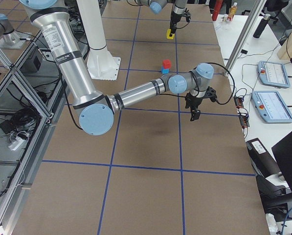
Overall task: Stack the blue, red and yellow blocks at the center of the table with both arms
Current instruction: 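Carry the yellow cube with the left gripper above the red cube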
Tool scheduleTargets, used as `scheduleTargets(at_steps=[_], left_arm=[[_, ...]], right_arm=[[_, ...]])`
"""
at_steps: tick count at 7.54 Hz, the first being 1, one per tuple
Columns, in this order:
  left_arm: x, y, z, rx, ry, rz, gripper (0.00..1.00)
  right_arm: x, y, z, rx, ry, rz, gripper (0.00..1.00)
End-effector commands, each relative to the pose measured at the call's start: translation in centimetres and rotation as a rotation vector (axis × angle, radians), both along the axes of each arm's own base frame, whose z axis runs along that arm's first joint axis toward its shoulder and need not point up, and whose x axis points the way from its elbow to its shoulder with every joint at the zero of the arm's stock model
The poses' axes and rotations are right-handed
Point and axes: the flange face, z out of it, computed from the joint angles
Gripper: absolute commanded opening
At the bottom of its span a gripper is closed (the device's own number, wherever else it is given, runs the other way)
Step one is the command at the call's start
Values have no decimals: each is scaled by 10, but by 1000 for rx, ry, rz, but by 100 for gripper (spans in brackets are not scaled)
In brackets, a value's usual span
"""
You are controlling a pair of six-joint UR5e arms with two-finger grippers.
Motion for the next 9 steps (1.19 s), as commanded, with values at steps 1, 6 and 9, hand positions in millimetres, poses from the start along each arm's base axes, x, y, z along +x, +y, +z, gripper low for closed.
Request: scheduleTargets(at_steps=[1, 6, 9], left_arm=[[54, 18, -25, -75, 32, -73, 0], [103, 8, -2, -132, 58, -140, 0], [101, 3, 6, -116, 42, -153, 0]], right_arm=[[2, 0, 1, -2, 1, 3, 100], [2, 1, 3, -2, 1, 1, 100], [1, 1, 5, -5, 2, 0, 100]])
